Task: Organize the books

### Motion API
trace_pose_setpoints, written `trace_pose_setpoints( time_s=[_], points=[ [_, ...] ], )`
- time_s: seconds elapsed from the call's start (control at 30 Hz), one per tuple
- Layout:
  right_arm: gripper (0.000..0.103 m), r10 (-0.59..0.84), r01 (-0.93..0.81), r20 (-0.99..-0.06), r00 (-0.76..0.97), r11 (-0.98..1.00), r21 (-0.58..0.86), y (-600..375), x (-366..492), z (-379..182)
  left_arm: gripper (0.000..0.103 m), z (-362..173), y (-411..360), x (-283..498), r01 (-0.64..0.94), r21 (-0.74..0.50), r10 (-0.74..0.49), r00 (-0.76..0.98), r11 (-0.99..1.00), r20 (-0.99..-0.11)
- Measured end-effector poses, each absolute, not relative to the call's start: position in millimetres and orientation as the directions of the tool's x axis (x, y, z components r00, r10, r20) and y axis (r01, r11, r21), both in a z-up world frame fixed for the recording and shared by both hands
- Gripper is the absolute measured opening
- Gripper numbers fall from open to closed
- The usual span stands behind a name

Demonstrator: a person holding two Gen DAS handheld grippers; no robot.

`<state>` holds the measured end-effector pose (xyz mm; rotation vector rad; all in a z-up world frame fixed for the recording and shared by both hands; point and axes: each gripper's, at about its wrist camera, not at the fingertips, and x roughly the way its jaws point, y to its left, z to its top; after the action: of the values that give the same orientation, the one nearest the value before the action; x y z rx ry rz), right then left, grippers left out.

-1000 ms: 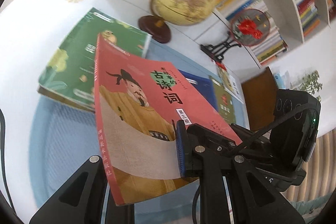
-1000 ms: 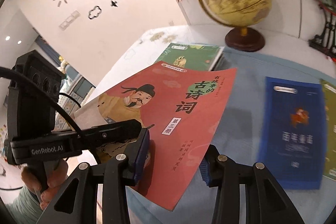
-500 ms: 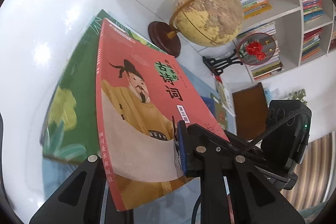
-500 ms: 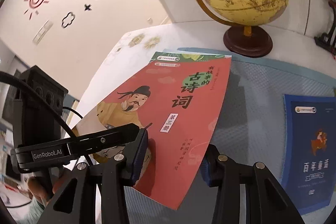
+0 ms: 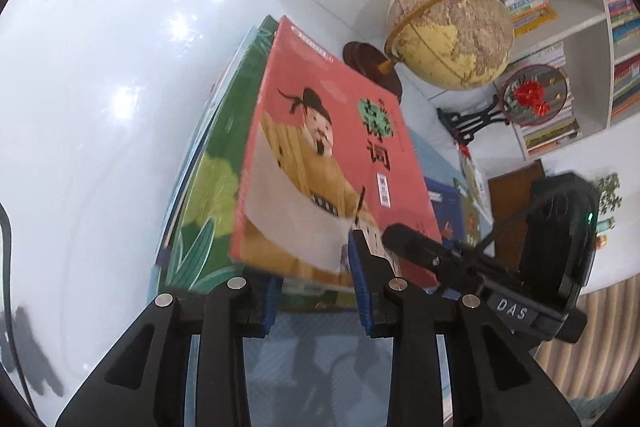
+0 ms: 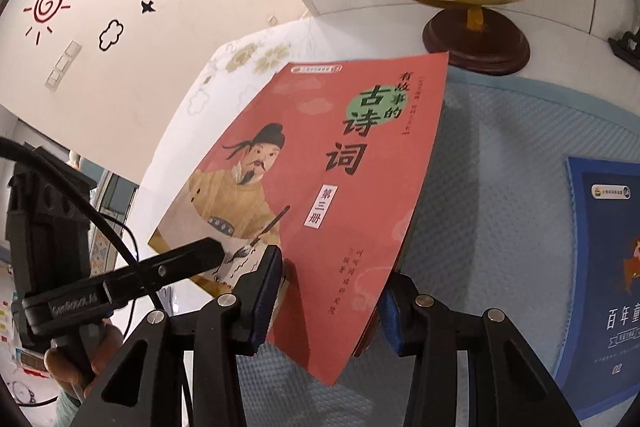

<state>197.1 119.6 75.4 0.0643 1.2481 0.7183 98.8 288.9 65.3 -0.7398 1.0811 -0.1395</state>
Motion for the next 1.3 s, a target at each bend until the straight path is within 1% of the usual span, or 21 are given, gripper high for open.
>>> trace_pose_setpoints(
  time_s=[0.1, 0.33, 0.4, 0.5, 0.6, 0.7, 0.77, 0.8, 0.83, 0.97, 1.03, 1.13, 1.23, 1.3],
  points=[
    [0.046, 0.516, -0.495, -0.848, 0.121, 0.772, 0.399, 125.8, 190.2, 72.4, 0.027, 63.9, 285.6, 90.8, -0.248, -0.602, -0.443, 0.481, 0.759, -0.756],
    [0.049, 0.496, -0.547, -0.862, 0.108, 0.753, 0.365, 125.7, 179.3, 66.7, 0.027, 58.7, 283.5, 66.4, -0.269, -0.595, -0.44, 0.463, 0.757, -0.769],
    [0.05, 0.478, -0.561, -0.871, 0.116, 0.755, 0.339, 122.2, 175.4, 67.4, 0.027, 62.4, 283.0, 60.1, -0.272, -0.584, -0.425, 0.468, 0.765, -0.775],
    [0.051, 0.473, -0.55, -0.875, 0.105, 0.761, 0.345, 110.7, 171.7, 68.1, 0.027, 71.3, 280.2, 56.5, -0.262, -0.586, -0.422, 0.484, 0.767, -0.767],
    [0.056, 0.455, -0.537, -0.88, 0.137, 0.78, 0.32, 88.3, 163.0, 71.6, 0.027, 84.5, 267.1, 59.5, -0.225, -0.567, -0.408, 0.497, 0.792, -0.766],
    [0.056, 0.43, -0.501, -0.888, 0.16, 0.811, 0.302, 58.1, 155.5, 72.6, 0.028, 93.8, 237.4, 67.8, -0.159, -0.564, -0.433, 0.485, 0.811, -0.76],
    [0.056, 0.4, -0.449, -0.897, 0.186, 0.847, 0.285, 25.7, 153.3, 70.4, 0.036, 93.6, 215.6, 75.1, -0.129, -0.579, -0.466, 0.464, 0.805, -0.753],
    [0.058, 0.38, -0.419, -0.906, 0.184, 0.864, 0.277, 15.9, 155.0, 68.7, 0.038, 90.4, 196.4, 82.8, -0.107, -0.593, -0.499, 0.434, 0.798, -0.75],
    [0.06, 0.363, -0.381, -0.912, 0.192, 0.883, 0.272, -3.1, 156.7, 65.9, 0.044, 87.6, 182.2, 88.6, -0.095, -0.598, -0.516, 0.411, 0.796, -0.752],
    [0.063, 0.339, -0.216, -0.913, 0.227, 0.931, 0.293, -81.1, 168.2, 60.3, 0.044, 74.7, 120.5, 112.0, -0.04, -0.611, -0.564, 0.343, 0.79, -0.751],
    [0.063, 0.33, -0.136, -0.91, 0.253, 0.943, 0.304, -121.2, 177.9, 60.6, 0.044, 71.8, 86.1, 123.6, -0.008, -0.57, -0.539, 0.313, 0.822, -0.782],
    [0.063, 0.291, -0.056, -0.904, 0.312, 0.956, 0.289, -171.7, 193.2, 62.7, 0.044, 67.9, 43.7, 137.9, 0.025, -0.472, -0.454, 0.325, 0.881, -0.83],
    [0.063, 0.264, -0.071, -0.905, 0.333, 0.964, 0.255, -199.0, 207.2, 58.6, 0.044, 55.0, 19.3, 150.5, -0.011, -0.423, -0.397, 0.33, 0.906, -0.857],
    [0.063, 0.25, -0.117, -0.906, 0.342, 0.968, 0.223, -204.7, 213.3, 55.6, 0.044, 44.9, 8.8, 155.2, -0.048, -0.402, -0.366, 0.325, 0.914, -0.872]
  ],
)
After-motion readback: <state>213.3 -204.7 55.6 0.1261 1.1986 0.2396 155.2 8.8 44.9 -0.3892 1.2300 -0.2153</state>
